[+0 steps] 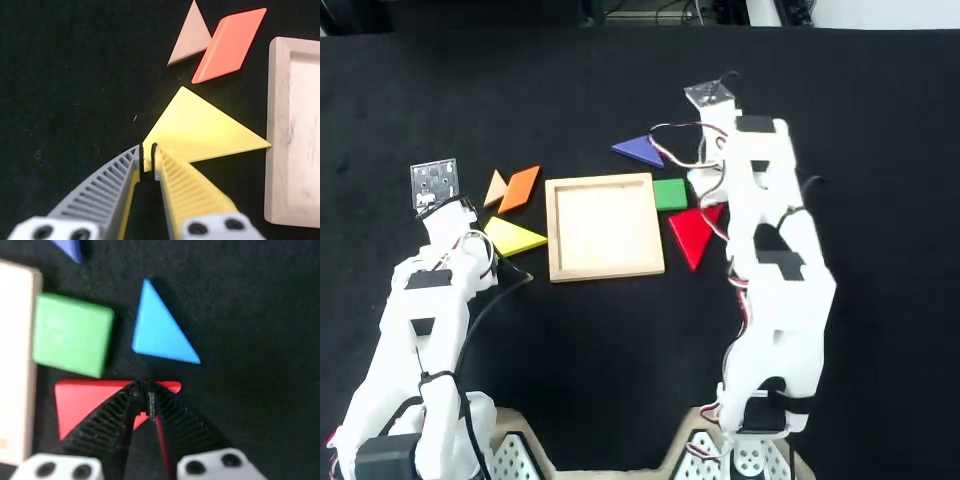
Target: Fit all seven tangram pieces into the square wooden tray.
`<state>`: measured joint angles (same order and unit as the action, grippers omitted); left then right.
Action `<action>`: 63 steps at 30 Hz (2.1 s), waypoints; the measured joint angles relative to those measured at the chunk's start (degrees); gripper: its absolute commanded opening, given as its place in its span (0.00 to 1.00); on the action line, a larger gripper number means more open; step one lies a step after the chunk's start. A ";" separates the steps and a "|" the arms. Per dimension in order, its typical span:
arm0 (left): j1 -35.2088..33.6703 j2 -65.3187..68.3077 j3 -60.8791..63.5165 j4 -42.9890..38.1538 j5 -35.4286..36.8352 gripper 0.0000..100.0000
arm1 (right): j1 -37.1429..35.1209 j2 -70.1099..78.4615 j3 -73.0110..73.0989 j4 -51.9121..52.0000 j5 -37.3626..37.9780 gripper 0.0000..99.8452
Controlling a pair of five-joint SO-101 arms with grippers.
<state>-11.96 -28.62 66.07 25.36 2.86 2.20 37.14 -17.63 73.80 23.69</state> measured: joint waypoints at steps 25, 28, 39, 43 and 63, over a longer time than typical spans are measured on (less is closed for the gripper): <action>0.26 0.00 0.00 0.00 0.00 0.06 | -2.11 -18.20 9.76 16.88 35.08 0.32; 0.26 0.00 0.00 0.00 0.00 0.06 | -7.03 -18.20 13.36 16.53 40.79 0.33; 0.26 0.00 0.00 0.00 0.00 0.06 | -9.58 -16.00 15.91 10.11 55.03 0.33; 0.26 0.00 0.00 0.00 0.00 0.06 | -8.44 -11.96 15.91 7.65 59.69 0.33; 0.62 0.00 0.00 -3.08 0.00 0.06 | -8.00 -6.33 11.87 7.74 66.64 0.33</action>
<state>-11.34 -28.62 66.07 22.29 2.86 -5.80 30.81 -5.76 81.54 90.33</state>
